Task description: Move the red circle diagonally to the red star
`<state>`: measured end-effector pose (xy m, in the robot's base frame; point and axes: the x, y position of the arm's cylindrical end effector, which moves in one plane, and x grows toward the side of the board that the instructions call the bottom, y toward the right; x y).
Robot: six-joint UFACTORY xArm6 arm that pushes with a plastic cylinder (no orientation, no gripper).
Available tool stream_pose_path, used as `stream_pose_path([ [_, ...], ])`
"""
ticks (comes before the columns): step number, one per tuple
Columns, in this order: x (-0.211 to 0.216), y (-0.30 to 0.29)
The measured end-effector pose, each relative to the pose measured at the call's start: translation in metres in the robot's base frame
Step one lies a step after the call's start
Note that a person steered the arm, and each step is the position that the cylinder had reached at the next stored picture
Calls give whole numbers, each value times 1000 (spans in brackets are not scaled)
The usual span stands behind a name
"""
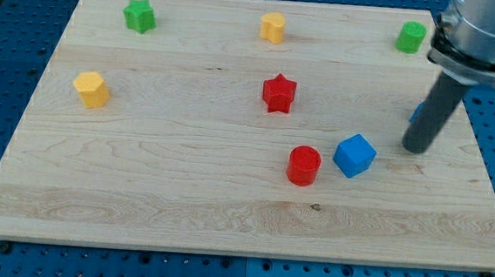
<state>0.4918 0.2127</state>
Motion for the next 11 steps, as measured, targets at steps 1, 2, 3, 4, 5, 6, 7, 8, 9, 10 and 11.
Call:
stream_pose_path([
  [1, 40, -8],
  [2, 48, -57],
  [3, 30, -103],
  [4, 14, -154],
  [5, 11, -165],
  [6, 12, -136],
  [7, 44, -136],
  [8, 44, -200],
  [9, 44, -229],
  [10, 32, -223],
  [11, 15, -235],
])
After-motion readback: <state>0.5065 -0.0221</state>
